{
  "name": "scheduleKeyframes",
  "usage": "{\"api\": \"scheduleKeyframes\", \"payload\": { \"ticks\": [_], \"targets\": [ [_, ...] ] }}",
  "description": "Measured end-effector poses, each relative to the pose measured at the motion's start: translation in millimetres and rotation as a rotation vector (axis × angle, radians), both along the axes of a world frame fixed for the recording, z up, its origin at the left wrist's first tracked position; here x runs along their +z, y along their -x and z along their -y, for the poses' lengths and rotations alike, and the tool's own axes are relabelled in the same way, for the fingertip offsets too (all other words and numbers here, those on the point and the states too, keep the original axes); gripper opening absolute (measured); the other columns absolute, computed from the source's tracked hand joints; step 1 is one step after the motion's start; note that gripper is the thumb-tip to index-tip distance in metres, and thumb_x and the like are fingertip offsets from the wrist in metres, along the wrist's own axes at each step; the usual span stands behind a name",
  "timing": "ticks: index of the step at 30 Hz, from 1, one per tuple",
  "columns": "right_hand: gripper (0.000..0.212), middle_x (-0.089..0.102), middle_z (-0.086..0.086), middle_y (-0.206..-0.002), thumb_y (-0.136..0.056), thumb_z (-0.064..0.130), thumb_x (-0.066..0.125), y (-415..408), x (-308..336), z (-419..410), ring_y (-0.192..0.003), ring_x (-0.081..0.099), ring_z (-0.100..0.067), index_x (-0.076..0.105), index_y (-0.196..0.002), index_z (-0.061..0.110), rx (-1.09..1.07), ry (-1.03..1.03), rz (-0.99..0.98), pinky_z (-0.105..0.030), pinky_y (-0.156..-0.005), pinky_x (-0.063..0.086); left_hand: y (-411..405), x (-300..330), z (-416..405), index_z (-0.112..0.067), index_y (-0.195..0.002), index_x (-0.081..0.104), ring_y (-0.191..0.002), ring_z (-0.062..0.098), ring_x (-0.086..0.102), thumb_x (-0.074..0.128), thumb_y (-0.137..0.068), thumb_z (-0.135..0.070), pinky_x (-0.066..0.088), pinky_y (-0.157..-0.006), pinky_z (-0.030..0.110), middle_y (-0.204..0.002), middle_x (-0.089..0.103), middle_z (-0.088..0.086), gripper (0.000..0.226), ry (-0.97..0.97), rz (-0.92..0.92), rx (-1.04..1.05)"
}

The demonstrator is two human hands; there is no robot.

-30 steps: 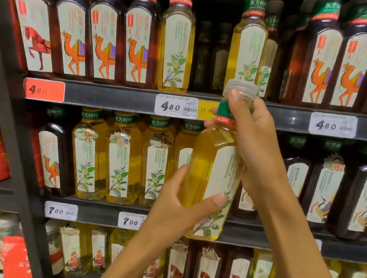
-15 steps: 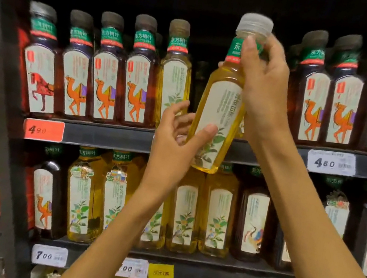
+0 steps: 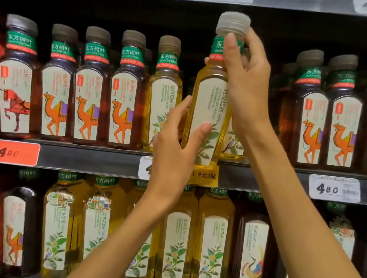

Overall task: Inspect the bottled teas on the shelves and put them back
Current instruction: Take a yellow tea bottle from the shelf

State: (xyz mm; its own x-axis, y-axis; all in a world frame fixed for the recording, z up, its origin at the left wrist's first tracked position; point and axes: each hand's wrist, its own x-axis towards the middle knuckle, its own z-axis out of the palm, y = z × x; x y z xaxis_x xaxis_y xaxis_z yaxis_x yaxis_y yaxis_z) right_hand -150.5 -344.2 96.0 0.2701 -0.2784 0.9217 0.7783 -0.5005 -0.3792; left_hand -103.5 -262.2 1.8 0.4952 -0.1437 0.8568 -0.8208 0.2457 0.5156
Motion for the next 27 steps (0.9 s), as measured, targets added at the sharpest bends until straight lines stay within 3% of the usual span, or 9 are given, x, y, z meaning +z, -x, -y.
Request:
{"api": "scheduleKeyframes", "payload": {
  "ticks": [3,6,11,17,20,22,24,27],
  "targets": [
    [0.052,0.052,-0.02,-0.132,-0.1,0.017,0.049,-11,1,3,-0.11,0.06,-0.026,0.025,-0.145,0.01,-0.106,0.069,-0.019,-0.038,-0.094,0.051,-1,-4,7,-0.019,-0.146,0.033,-0.13,0.006,0.043,0.053,-0.092,-0.041,0.04,-0.108,0.029,-0.142,0.047,-0.003,0.062,-0.05,0.018,0.173],
    [0.05,0.047,-0.013,-0.133,-0.097,0.016,0.054,-21,2,4,-0.117,0.054,-0.021,0.032,-0.142,0.008,-0.302,0.165,0.042,-0.039,-0.094,0.049,-2,-5,10,-0.02,-0.148,0.026,-0.131,0.008,0.035,0.05,-0.092,-0.045,0.029,-0.103,0.02,-0.144,0.043,-0.002,0.066,-0.147,0.07,0.389],
    [0.048,0.053,-0.005,-0.135,-0.094,0.018,0.059,-26,-6,14,-0.117,0.055,-0.014,0.044,-0.139,0.01,-0.415,0.187,0.074,-0.036,-0.095,0.049,-7,0,9,-0.013,-0.144,0.036,-0.122,0.018,0.04,0.049,-0.091,-0.05,0.037,-0.095,0.028,-0.134,0.05,0.004,0.065,-0.234,0.169,0.729],
    [0.036,0.061,-0.001,-0.129,-0.09,0.022,0.065,-23,-29,32,-0.121,0.052,-0.013,0.062,-0.124,0.012,-0.564,0.294,-0.011,-0.021,-0.103,0.038,-14,6,14,-0.013,-0.143,0.037,-0.119,0.022,0.043,0.048,-0.092,-0.051,0.029,-0.093,0.029,-0.129,0.055,0.005,0.065,-0.288,0.164,0.782],
    [0.037,0.062,0.0,-0.127,-0.09,0.026,0.064,-23,-31,37,-0.122,0.048,-0.017,0.061,-0.126,0.017,-0.683,0.328,-0.047,-0.037,-0.105,0.035,-10,1,19,-0.011,-0.145,0.034,-0.121,0.024,0.045,0.056,-0.091,-0.042,0.032,-0.099,0.032,-0.132,0.053,0.008,0.066,-0.294,0.2,0.763],
    [0.039,0.06,0.001,-0.127,-0.091,0.03,0.062,-23,-32,40,-0.123,0.045,-0.016,0.059,-0.129,0.022,-0.74,0.329,-0.077,-0.031,-0.106,0.028,-8,-5,21,-0.01,-0.144,0.034,-0.127,0.023,0.042,0.061,-0.09,-0.035,0.035,-0.103,0.034,-0.138,0.046,0.009,0.065,-0.301,0.222,0.749],
    [0.041,0.056,0.003,-0.131,-0.092,0.036,0.059,-25,-32,42,-0.124,0.041,-0.014,0.055,-0.133,0.029,-0.816,0.344,-0.139,-0.018,-0.093,0.019,-8,-7,21,-0.01,-0.143,0.035,-0.127,0.023,0.042,0.062,-0.09,-0.031,0.037,-0.102,0.034,-0.137,0.043,0.009,0.063,-0.301,0.222,0.74],
    [0.041,0.056,0.004,-0.13,-0.092,0.035,0.06,-27,-32,43,-0.123,0.041,-0.015,0.055,-0.132,0.029,-0.836,0.397,-0.16,-0.019,-0.089,0.017,-10,-7,21,-0.009,-0.143,0.033,-0.124,0.023,0.042,0.06,-0.092,-0.031,0.036,-0.101,0.033,-0.133,0.045,0.009,0.062,-0.333,0.217,0.757]
  ]
}}
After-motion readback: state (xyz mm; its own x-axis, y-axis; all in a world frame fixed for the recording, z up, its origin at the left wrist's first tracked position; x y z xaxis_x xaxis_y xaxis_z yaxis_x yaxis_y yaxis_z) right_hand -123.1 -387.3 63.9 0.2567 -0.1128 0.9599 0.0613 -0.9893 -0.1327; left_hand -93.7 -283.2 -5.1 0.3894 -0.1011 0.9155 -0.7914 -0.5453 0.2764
